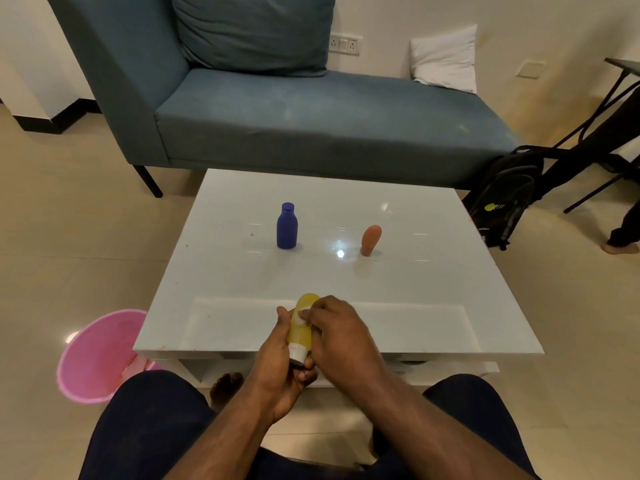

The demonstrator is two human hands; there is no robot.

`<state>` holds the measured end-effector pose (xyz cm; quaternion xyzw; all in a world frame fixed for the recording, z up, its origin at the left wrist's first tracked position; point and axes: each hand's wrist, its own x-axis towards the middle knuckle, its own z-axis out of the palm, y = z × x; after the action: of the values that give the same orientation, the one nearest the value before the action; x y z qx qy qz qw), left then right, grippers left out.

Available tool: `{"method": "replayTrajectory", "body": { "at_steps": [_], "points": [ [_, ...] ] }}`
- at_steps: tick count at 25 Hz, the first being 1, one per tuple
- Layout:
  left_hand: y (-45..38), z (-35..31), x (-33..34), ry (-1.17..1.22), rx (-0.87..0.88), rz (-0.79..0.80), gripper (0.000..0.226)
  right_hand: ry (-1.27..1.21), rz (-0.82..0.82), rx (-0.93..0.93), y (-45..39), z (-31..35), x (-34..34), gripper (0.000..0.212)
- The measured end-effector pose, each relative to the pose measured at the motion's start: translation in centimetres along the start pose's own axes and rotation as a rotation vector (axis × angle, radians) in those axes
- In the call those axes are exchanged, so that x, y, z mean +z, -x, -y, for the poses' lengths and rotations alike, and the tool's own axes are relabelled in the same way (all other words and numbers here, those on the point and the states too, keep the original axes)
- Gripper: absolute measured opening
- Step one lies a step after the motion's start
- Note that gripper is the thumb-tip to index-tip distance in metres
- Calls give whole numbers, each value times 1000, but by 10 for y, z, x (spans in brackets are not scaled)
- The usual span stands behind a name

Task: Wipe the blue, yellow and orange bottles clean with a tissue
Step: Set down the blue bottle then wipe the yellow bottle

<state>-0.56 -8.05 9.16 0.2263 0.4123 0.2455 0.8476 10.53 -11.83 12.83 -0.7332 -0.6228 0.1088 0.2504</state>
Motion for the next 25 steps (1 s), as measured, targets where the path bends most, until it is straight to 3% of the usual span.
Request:
{"method": "replayTrajectory", "body": {
  "at_steps": [3, 10, 13, 16, 22, 25],
  "points": [
    [1, 1, 2, -38, -27, -9, 65, 46, -42, 134, -23, -11, -3, 32],
    [2, -4, 0, 98, 5, 64, 70, -6, 11, -56, 17, 20, 7, 37],
    [-3, -3, -2, 46, -23, 22, 71, -65, 8, 12, 5, 1, 3, 28],
    [-7, -1, -2, 58, -30, -35, 68, -112, -106, 133, -9, -10, 4, 24],
    [-10, -2, -7, 232, -45, -20, 65, -136, -8, -24, 30, 12, 12, 30],
    [-11, -2, -6, 212, -41, -27, 62, -176, -64, 95, 8, 0, 10, 26]
  ]
}}
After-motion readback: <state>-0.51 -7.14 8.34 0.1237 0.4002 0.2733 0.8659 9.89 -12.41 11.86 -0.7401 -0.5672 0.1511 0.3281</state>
